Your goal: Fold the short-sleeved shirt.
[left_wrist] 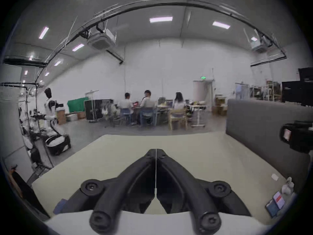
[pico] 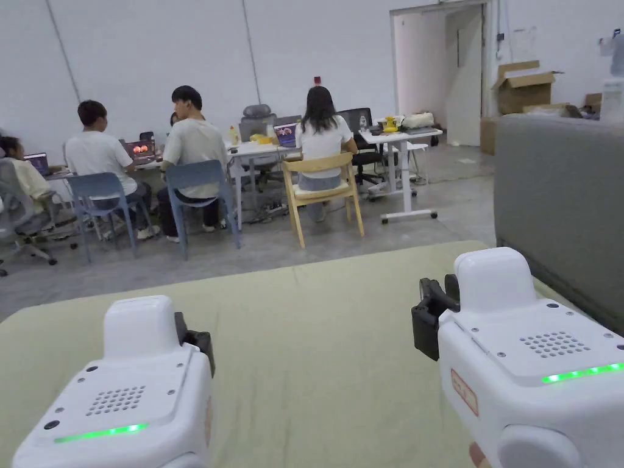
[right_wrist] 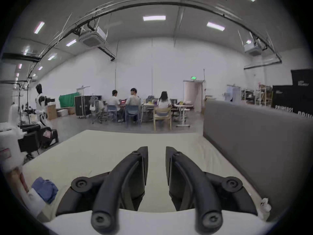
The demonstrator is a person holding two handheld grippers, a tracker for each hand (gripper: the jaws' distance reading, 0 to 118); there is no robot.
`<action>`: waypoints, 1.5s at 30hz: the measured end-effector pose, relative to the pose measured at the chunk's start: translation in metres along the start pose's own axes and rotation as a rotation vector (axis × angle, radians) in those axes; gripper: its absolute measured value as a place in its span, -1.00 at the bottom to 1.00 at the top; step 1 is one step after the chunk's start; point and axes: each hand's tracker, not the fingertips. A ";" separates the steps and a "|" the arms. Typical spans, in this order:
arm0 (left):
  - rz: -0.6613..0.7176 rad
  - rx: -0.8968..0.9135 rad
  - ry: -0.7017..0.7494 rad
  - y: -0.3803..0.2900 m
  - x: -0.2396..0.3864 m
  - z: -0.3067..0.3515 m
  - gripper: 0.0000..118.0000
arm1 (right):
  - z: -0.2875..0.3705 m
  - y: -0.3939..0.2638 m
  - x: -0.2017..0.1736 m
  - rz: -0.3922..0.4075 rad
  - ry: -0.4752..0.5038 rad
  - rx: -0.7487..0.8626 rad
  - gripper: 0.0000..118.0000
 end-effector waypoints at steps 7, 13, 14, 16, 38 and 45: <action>0.037 -0.058 -0.009 -0.001 0.015 0.007 -1.00 | 0.019 -0.002 0.005 0.043 -0.007 0.035 -0.56; 0.030 -0.013 0.003 0.009 0.010 0.022 -0.66 | 0.025 0.006 0.007 0.056 0.049 0.044 0.01; 0.033 -0.001 0.005 0.011 0.010 0.026 0.50 | 0.023 0.009 0.007 0.052 0.066 0.022 0.94; 0.027 0.007 0.072 0.016 0.011 0.027 1.00 | 0.021 0.011 0.010 -0.035 0.099 -0.077 1.00; 0.046 0.042 -0.010 0.022 -0.004 0.054 1.00 | 0.035 0.021 0.008 -0.024 0.011 -0.002 1.00; 0.036 0.024 -0.025 0.020 -0.001 0.052 1.00 | 0.037 0.023 0.004 -0.029 0.036 -0.001 1.00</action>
